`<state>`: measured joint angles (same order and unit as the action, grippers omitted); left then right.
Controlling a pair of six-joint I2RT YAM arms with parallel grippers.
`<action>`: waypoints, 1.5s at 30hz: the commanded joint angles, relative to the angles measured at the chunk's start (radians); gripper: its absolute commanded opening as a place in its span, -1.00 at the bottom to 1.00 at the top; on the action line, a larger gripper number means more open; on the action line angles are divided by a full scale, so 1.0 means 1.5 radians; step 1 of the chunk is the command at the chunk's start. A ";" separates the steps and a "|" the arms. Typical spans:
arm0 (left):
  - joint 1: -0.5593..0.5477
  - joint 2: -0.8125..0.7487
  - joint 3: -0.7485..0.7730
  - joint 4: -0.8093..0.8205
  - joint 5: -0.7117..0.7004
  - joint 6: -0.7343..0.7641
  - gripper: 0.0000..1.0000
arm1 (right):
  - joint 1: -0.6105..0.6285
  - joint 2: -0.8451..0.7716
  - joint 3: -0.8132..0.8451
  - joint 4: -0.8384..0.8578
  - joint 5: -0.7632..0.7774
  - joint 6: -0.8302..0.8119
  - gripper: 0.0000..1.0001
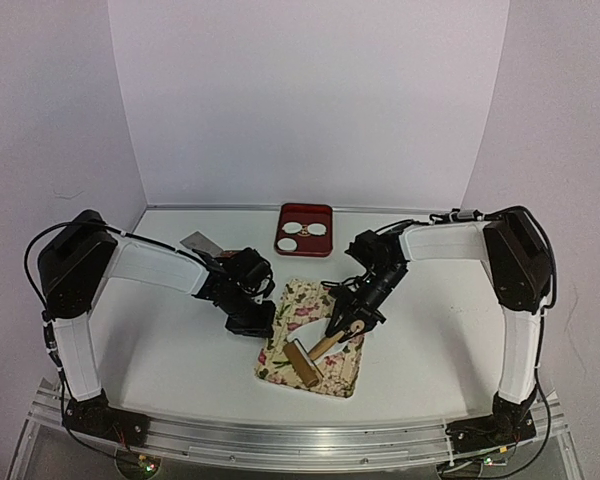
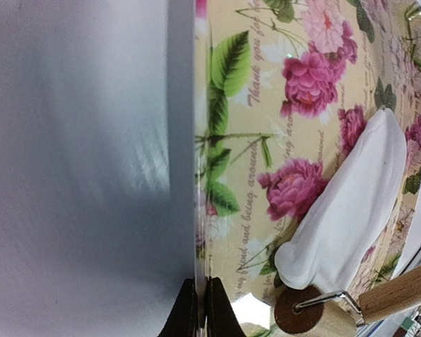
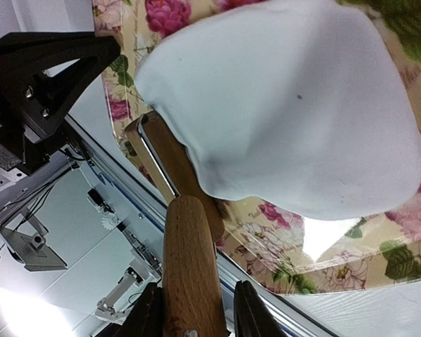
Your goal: Roll out the dumpling wrappers from the dough
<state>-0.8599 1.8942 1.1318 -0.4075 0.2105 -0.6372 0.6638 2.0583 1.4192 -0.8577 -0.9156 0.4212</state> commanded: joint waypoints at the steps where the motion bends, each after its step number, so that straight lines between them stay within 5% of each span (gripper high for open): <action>1: 0.009 0.002 0.005 -0.021 -0.054 -0.006 -1.00 | -0.055 0.060 -0.054 -0.133 0.430 0.013 -1.00; 13: 0.014 0.008 0.006 -0.029 -0.058 0.010 -1.00 | -0.019 -0.090 0.145 -0.170 0.065 -0.032 -1.00; 20: 0.030 -0.002 -0.015 -0.002 -0.045 0.046 -1.00 | -0.058 -0.117 0.166 -0.249 0.169 -0.044 -1.00; 32: 0.030 0.013 -0.022 0.009 -0.013 0.146 -1.00 | -0.082 0.003 0.235 -0.141 0.132 -0.070 -1.00; 45: 0.030 0.016 -0.015 0.009 -0.001 0.136 -1.00 | -0.054 0.093 0.100 -0.143 0.244 -0.006 -1.00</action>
<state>-0.8150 1.9049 1.1217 -0.3405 0.2425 -0.4773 0.5095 2.0900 1.6446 -1.0329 -0.7797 0.3613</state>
